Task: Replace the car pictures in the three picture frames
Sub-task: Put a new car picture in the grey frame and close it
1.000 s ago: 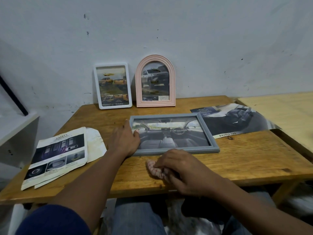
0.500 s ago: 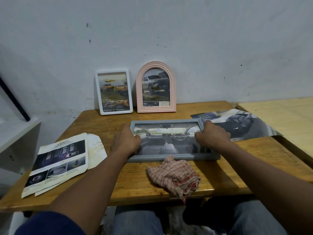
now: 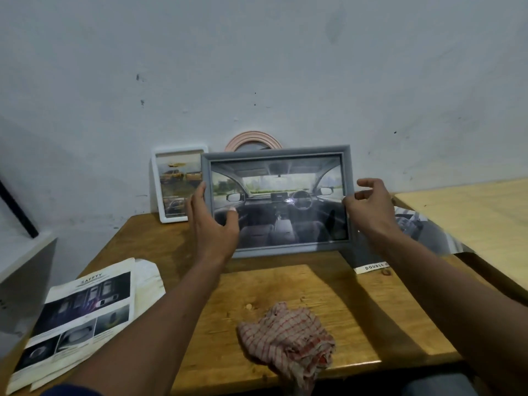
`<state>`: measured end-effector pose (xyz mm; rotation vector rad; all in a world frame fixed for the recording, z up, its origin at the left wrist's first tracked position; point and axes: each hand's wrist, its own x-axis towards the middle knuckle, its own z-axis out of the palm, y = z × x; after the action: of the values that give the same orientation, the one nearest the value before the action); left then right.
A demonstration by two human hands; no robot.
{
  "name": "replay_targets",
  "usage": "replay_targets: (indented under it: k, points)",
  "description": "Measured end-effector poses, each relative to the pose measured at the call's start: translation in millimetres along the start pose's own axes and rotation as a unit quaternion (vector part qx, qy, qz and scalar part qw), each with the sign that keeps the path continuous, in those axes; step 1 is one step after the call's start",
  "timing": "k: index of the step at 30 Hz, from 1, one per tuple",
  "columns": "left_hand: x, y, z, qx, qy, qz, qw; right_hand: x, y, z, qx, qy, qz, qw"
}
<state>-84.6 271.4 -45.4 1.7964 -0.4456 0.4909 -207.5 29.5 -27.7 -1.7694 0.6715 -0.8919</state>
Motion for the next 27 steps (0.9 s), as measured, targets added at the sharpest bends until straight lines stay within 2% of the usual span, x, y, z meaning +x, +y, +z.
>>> replay_targets:
  k: [7,13,19,27]
  points:
    - [7.0,24.1,70.1,-0.027,-0.075,0.051,0.996,59.3,2.9,-41.0,0.024,0.036,-0.038,0.998]
    - [24.2,32.7,137.8,-0.049,-0.152,0.031,0.987,122.0,24.8,-67.0,0.0,0.054,-0.035,0.998]
    - [45.0,24.3,194.6,-0.053,-0.173,-0.01,0.983,181.6,57.8,-66.8,-0.017,0.057,-0.021,0.998]
    - [70.3,6.0,248.7,-0.012,-0.207,0.008,0.978,232.1,98.7,-51.1,-0.031,0.068,0.006,0.997]
